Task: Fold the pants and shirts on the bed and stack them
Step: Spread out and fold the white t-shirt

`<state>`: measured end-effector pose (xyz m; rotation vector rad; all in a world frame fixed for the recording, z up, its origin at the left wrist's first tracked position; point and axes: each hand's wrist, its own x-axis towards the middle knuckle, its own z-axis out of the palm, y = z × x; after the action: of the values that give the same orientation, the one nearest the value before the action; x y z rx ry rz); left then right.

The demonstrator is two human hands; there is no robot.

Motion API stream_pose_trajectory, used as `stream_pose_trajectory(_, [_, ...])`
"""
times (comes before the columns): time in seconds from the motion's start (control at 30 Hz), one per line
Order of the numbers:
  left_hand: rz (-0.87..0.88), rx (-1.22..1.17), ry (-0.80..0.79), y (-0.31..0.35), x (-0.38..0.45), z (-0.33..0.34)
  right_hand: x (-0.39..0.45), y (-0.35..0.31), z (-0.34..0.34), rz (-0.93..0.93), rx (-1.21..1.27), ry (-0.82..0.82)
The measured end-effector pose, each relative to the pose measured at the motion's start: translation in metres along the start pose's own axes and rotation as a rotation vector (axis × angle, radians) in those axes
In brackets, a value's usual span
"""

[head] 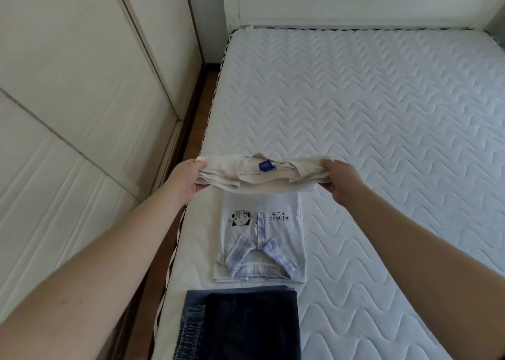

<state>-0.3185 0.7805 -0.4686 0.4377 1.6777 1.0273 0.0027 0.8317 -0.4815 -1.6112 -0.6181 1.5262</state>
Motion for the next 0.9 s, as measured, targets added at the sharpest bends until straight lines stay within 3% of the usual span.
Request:
stream_pose_trajectory(0.27, [0.076, -0.023, -0.039, 0.015, 0.087, 0.012, 0.074, -0.002, 0.015, -0.037, 0.073, -0.043])
stream_pose_trajectory(0.63, [-0.176, 0.103, 0.047, -0.191, 0.103, 0.000, 0.093, 0.174, -0.036, 0.228, -0.080, 0.069])
stream_pose_trajectory(0.9, [-0.056, 0.033, 0.069, -0.221, 0.084, -0.012, 0.069, 0.192, -0.046, 0.094, -0.083, 0.025])
